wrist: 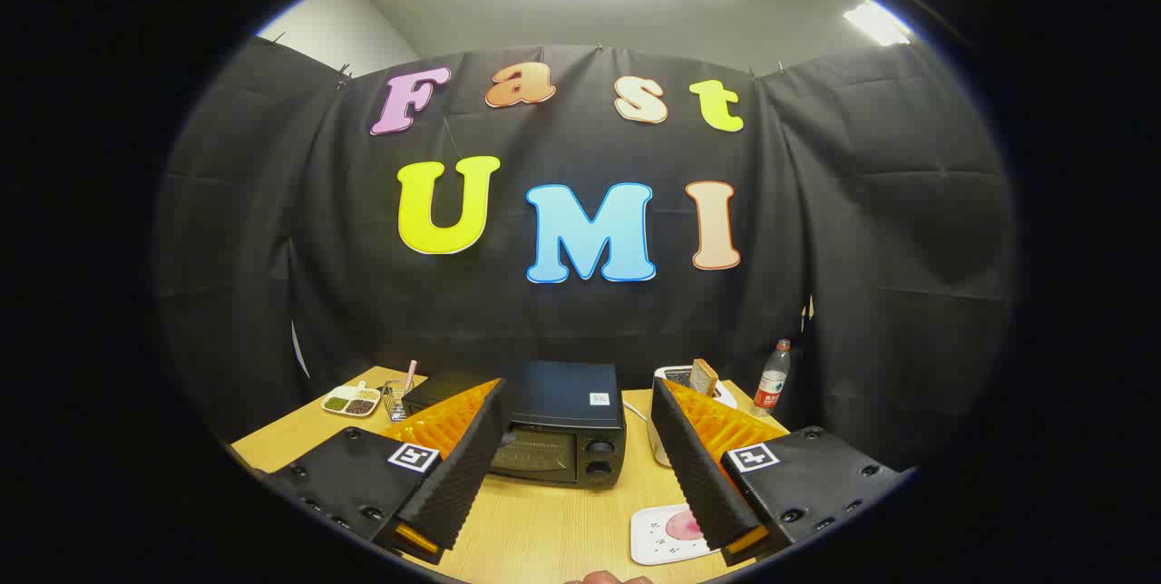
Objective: Open the toaster oven, put the food inside, and close the toaster oven door.
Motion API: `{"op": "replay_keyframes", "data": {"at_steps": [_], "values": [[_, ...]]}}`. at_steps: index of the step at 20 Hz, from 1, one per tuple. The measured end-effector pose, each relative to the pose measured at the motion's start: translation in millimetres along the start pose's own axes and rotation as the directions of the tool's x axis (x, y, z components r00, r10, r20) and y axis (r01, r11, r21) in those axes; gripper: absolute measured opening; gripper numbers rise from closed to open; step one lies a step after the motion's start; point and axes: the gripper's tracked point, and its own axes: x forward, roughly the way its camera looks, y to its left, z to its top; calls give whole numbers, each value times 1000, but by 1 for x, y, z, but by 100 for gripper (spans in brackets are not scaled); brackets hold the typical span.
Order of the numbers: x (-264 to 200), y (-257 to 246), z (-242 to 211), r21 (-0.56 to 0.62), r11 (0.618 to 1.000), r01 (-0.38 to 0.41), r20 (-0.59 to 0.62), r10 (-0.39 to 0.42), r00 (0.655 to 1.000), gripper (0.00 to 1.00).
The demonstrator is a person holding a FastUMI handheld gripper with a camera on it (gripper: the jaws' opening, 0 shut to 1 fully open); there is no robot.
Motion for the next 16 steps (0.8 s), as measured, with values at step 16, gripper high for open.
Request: {"op": "replay_keyframes", "data": {"at_steps": [16], "values": [[9,-7,-2,29,999,-18,-12,19,1000,99]]}}
